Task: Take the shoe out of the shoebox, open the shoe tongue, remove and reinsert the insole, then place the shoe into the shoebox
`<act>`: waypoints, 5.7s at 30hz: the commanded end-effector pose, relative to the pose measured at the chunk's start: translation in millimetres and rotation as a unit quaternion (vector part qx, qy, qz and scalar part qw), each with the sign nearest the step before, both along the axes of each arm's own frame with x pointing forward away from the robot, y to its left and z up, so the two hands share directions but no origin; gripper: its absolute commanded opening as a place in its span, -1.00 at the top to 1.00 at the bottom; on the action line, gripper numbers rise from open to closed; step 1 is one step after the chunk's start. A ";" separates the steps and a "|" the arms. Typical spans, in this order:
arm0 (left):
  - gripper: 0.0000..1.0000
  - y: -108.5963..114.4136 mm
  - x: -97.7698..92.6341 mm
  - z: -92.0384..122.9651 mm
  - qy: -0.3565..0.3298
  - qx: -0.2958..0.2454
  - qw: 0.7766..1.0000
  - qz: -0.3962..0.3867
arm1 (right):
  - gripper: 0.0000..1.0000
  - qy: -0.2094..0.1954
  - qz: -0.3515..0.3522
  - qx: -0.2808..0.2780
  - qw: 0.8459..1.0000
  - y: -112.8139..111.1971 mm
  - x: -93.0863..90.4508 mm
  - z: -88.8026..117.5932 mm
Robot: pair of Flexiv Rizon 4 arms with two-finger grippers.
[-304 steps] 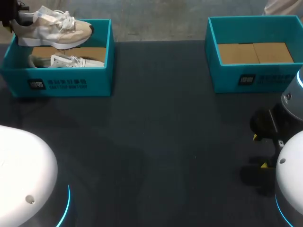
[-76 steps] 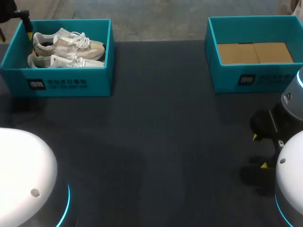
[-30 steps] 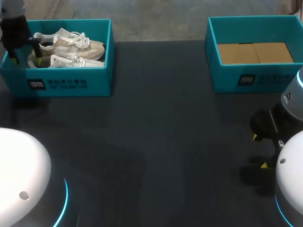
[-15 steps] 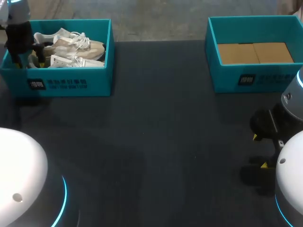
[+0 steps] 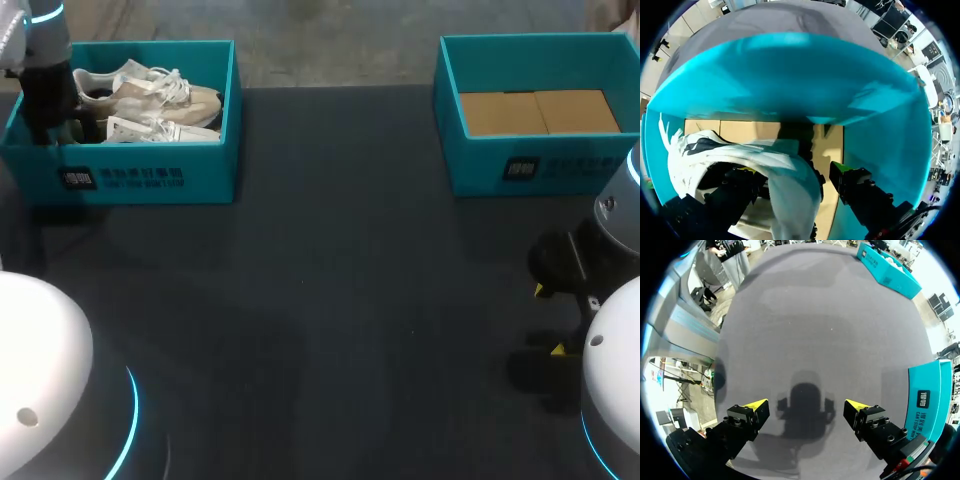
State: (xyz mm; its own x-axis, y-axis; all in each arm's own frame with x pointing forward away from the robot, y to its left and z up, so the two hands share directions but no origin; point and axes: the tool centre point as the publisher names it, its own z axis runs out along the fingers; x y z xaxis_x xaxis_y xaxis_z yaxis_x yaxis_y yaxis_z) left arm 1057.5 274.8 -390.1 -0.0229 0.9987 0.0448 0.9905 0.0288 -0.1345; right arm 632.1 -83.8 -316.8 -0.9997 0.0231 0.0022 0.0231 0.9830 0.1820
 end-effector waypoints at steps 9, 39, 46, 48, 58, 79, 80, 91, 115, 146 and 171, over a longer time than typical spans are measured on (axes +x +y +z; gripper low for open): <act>1.00 3.6 -3.4 -8.7 0.003 0.004 1.000 0.000 | -1.00 -0.001 -0.001 -0.001 1.000 -0.3 -1.7 0.2; 1.00 15.2 3.4 23.7 -0.010 -0.010 1.000 0.020 | -1.00 -0.001 -0.001 -0.001 1.000 -0.3 -1.7 0.2; 1.00 18.0 5.4 41.8 -0.008 -0.016 0.999 0.032 | -1.00 -0.001 -0.001 -0.001 1.000 -0.3 -1.7 0.2; 1.00 18.6 6.7 48.2 -0.010 -0.016 0.999 0.038 | -1.00 -0.001 -0.001 -0.001 1.000 -0.3 -1.7 0.2; 1.00 18.4 7.1 77.3 -0.022 -0.020 0.999 0.038 | -1.00 -0.001 -0.001 -0.001 1.000 -0.3 -1.7 0.2; 1.00 31.5 11.5 144.0 -0.042 -0.013 0.998 0.048 | -1.00 -0.001 -0.001 -0.001 1.000 -0.3 -1.7 0.2; 1.00 31.5 12.0 149.5 -0.044 -0.012 0.998 0.048 | -1.00 -0.001 -0.001 -0.001 1.000 -0.3 -1.7 0.2; 1.00 36.9 3.3 208.4 -0.052 -0.009 0.997 0.061 | -1.00 -0.001 -0.001 -0.001 1.000 -0.3 -1.7 0.2; 1.00 32.5 -69.6 296.4 -0.083 -0.021 0.995 0.046 | -1.00 -0.001 -0.001 -0.001 1.000 -0.3 -1.7 0.2; 1.00 -52.1 -270.5 266.2 -0.065 -0.006 0.994 0.082 | -1.00 -0.001 -0.001 -0.001 1.000 -0.3 -1.7 0.2; 1.00 -83.4 -340.9 234.3 -0.036 0.039 0.996 0.068 | -1.00 -0.001 -0.001 -0.001 1.000 -0.3 -1.7 0.2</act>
State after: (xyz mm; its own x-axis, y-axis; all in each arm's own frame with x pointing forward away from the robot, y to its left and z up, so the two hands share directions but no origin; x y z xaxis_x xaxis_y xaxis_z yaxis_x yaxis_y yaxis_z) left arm 728.5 196.6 -152.7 -0.1561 0.9819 0.1077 0.9762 0.1700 -0.1349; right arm 632.1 -83.9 -316.8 -0.9997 0.0233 0.0022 0.0234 0.9830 0.1820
